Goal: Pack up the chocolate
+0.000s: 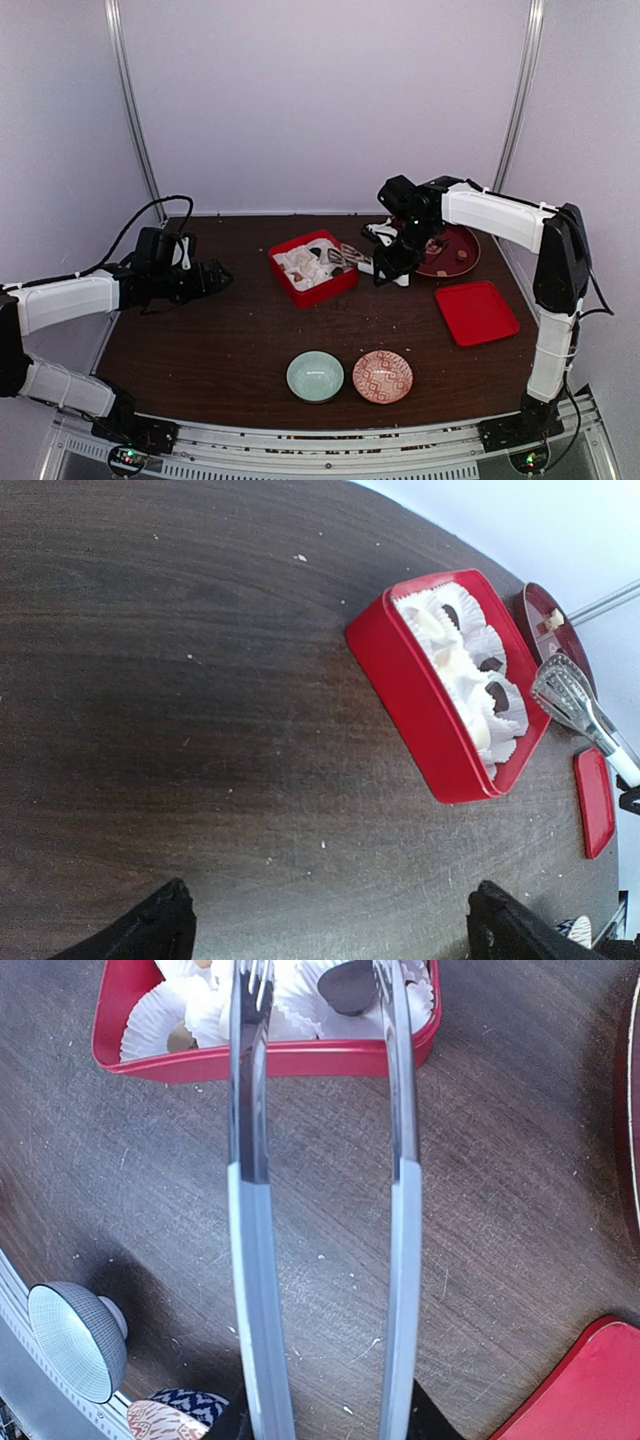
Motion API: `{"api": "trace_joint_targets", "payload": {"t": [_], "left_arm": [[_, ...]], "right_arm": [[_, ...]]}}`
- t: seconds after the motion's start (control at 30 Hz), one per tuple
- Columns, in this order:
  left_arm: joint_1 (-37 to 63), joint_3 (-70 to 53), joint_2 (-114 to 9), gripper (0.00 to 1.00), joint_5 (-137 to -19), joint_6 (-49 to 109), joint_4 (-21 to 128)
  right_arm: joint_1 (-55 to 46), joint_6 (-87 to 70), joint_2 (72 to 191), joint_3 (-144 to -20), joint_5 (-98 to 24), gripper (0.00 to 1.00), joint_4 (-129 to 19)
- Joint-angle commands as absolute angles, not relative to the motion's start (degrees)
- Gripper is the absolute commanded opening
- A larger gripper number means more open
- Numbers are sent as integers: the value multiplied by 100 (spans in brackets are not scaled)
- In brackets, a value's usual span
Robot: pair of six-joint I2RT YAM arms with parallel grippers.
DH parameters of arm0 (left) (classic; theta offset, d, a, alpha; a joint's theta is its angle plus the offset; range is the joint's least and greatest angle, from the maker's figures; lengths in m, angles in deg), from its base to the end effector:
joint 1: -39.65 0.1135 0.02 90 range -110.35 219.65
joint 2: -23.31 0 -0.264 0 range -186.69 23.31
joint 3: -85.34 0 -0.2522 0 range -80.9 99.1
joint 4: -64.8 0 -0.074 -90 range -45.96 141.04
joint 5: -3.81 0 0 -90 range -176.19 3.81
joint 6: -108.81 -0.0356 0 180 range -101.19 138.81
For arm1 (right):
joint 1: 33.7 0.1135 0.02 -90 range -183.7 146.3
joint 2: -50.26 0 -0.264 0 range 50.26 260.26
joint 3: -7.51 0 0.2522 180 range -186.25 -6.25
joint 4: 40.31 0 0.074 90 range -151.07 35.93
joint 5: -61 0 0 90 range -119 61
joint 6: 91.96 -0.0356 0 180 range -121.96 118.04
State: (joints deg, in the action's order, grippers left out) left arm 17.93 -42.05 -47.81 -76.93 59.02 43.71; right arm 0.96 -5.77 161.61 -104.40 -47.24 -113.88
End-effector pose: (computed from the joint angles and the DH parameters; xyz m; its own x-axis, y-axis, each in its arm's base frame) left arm 0.2374 -0.1007 0.2137 -0.7624 -0.3822 -0.5222 -0.0154 0.8175 -0.5758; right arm 0.3225 0.2365 0.2587 -0.8258 -0.4942 -0.2717 -0.5617 0.7637 0.3181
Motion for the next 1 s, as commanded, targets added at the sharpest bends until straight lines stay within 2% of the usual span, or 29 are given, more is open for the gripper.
{"api": "trace_joint_targets", "payload": {"t": [0.0, 0.47, 0.97], "left_arm": [[1836, -4239, -4657, 98, -7665, 5926, 4594], [1832, -4188, -4596, 98, -7712, 5893, 4481], [1837, -4134, -4569, 98, -7833, 5829, 4327]], "right_arm": [[22, -667, 15847, -10580, -4601, 34, -11206], [-1495, -1458, 14731, -8969, -4185, 34, -9459], [-1858, -1649, 15407, -8419, -3596, 39, -8696]]}}
